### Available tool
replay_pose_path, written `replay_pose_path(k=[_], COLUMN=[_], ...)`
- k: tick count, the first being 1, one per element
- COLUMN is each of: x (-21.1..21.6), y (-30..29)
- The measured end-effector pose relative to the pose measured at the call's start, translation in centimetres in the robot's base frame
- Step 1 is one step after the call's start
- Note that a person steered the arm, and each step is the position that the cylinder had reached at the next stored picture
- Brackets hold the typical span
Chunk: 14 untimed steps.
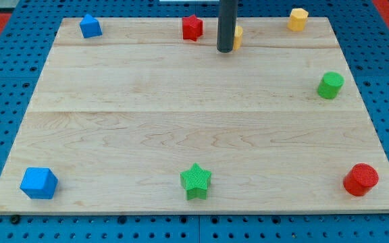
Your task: Move red start towards the center left
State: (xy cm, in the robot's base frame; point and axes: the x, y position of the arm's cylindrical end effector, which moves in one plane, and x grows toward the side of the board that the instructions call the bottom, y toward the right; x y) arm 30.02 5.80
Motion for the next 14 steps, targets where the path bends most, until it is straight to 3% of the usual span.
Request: replay_pose_path(k=[1,2,3,5,7,8,9,10,11,12,13,14], x=[0.0,-6.8,-10.8,-10.8,-9.0,-10.7,-9.0,-6.2,-10.6,-10.7,-10.9,-10.6], y=[7.4,14.2,15.7,17.0,2.6,-1.4,-2.0,-8.0,-8.2,-8.5,-16.7,-21.0])
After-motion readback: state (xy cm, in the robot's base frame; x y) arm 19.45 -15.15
